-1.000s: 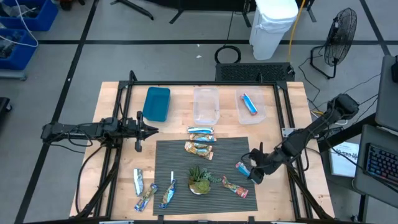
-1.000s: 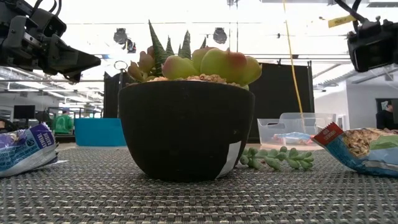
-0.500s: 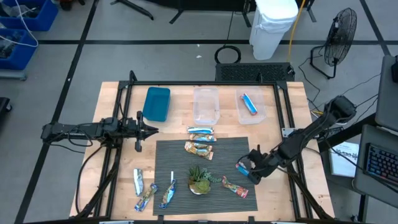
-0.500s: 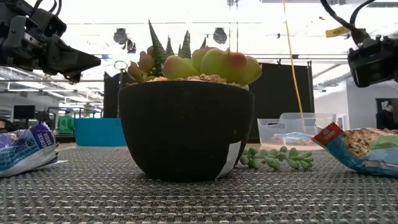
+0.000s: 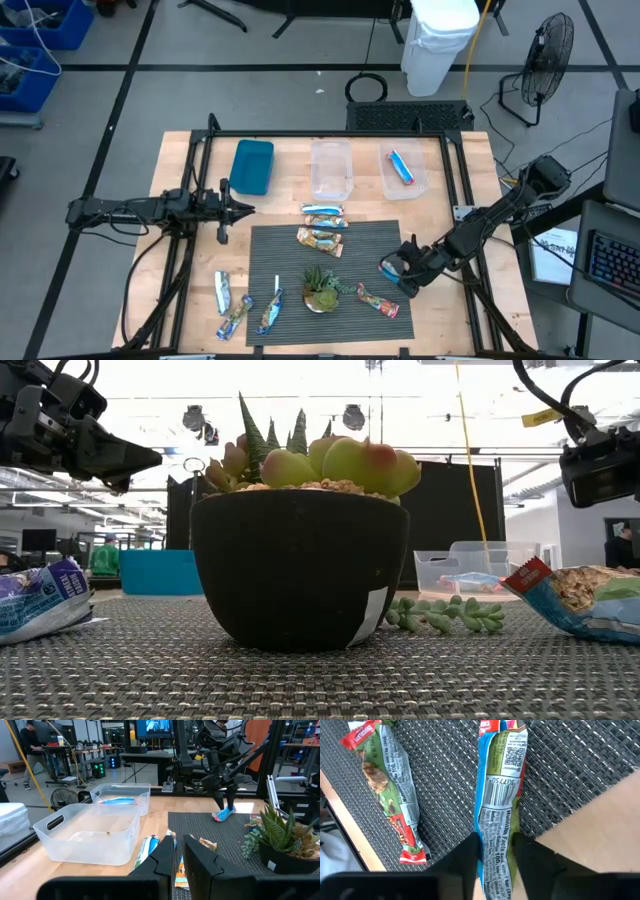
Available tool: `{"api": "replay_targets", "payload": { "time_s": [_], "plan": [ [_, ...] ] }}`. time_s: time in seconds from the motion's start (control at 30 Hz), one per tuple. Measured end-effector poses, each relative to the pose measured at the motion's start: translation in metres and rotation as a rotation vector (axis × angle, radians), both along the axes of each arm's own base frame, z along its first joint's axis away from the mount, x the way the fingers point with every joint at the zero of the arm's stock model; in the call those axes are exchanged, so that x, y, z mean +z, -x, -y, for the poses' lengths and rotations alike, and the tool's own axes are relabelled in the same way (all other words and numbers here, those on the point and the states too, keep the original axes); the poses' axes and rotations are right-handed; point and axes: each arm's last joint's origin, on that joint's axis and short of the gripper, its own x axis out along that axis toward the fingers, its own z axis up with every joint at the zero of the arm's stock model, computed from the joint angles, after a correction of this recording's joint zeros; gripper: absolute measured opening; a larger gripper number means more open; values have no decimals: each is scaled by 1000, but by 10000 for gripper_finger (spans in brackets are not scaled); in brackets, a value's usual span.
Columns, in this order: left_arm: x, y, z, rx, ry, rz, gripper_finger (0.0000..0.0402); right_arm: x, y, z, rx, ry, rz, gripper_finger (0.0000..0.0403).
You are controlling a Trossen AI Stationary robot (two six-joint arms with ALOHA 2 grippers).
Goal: Pick and place Granola Bars by type
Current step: Put the blue granola bar into the right transparent bin
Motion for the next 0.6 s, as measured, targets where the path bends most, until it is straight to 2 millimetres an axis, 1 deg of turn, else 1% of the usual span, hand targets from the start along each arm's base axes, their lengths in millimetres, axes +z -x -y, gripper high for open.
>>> {"api": "replay_targets", "payload": {
  "time_s": [0.23,0.43,0.6],
  "plan": [
    [0,0,0,0,0,0,47,0,0,0,55,25,20,12],
    [0,0,0,0,0,0,47,1,-1,0,132,81,74,4],
    [0,0,0,0,0,0,47,12,-6,-2,205,96,214,1]
  ]
}}
